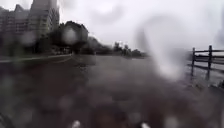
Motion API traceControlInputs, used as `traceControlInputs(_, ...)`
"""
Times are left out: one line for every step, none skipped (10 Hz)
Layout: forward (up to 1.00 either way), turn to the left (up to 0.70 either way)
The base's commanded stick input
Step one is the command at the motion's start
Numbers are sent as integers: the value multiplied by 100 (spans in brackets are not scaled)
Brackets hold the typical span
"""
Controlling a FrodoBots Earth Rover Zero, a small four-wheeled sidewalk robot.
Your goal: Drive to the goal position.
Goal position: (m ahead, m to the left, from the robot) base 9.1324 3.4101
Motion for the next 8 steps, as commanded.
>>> traceControlInputs(70,35)
traceControlInputs(70,35)
traceControlInputs(70,35)
traceControlInputs(70,35)
traceControlInputs(70,35)
traceControlInputs(70,32)
traceControlInputs(70,13)
traceControlInputs(70,0)
